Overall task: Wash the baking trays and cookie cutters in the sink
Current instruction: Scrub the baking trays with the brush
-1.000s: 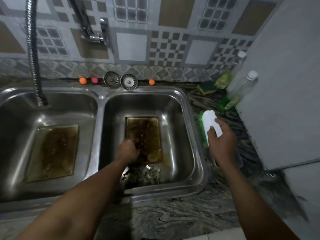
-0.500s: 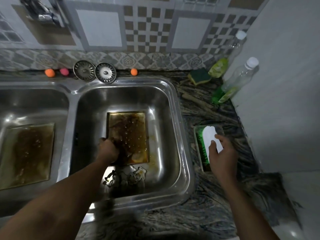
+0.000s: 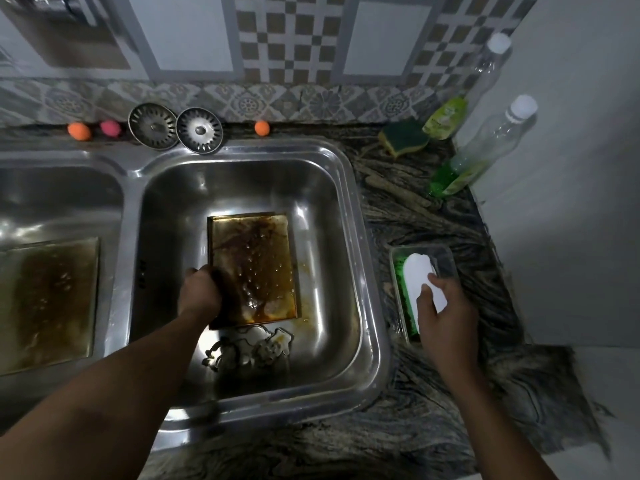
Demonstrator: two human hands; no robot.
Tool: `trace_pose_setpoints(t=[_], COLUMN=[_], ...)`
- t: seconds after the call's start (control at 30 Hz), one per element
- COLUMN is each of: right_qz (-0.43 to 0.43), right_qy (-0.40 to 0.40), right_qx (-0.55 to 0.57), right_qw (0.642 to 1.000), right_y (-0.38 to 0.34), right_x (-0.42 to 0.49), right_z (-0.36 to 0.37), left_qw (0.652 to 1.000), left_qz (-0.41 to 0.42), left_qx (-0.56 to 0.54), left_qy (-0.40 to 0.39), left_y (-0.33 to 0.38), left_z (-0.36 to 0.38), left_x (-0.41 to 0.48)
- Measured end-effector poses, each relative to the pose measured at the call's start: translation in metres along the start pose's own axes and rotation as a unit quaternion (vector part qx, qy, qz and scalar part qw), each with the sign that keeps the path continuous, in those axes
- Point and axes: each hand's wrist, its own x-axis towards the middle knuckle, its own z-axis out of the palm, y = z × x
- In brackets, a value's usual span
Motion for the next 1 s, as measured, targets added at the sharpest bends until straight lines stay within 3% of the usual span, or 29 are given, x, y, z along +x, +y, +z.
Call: trace_pose_setpoints(t=[0.2, 0.5, 0.73, 0.9, 1.0], right_qz=[0.001, 0.042, 0.049, 0.03, 0.02], right_qy=[0.0, -0.016, -0.011, 0.005, 0.016], right_qx=[-0.008, -0.017, -0.02, -0.016, -0.003], right_qw=[1.0, 0.999, 0.999, 0.999, 1.0], right_y=[0.001, -0.002, -0.005, -0.004, -0.003], right_x=[0.004, 0.005, 0.006, 0.006, 0.004], right_z=[0.003, 0.005, 0.005, 0.008, 0.009], left_qw=[0.999, 0.998, 0.998, 0.996, 0.983], left_qz=[0.008, -0.053, -0.053, -0.04, -0.003], left_qx=[-0.014, -0.023, 0.034, -0.06, -0.179], left_qy=[0.032, 0.016, 0.026, 0.049, 0.04], left_y=[0.004, 0.003, 0.012, 0.015, 0.016], left_z=[-0.007, -0.012, -0.018, -0.022, -0.021], left_x=[-0.009, -0.001, -0.004, -0.008, -0.01])
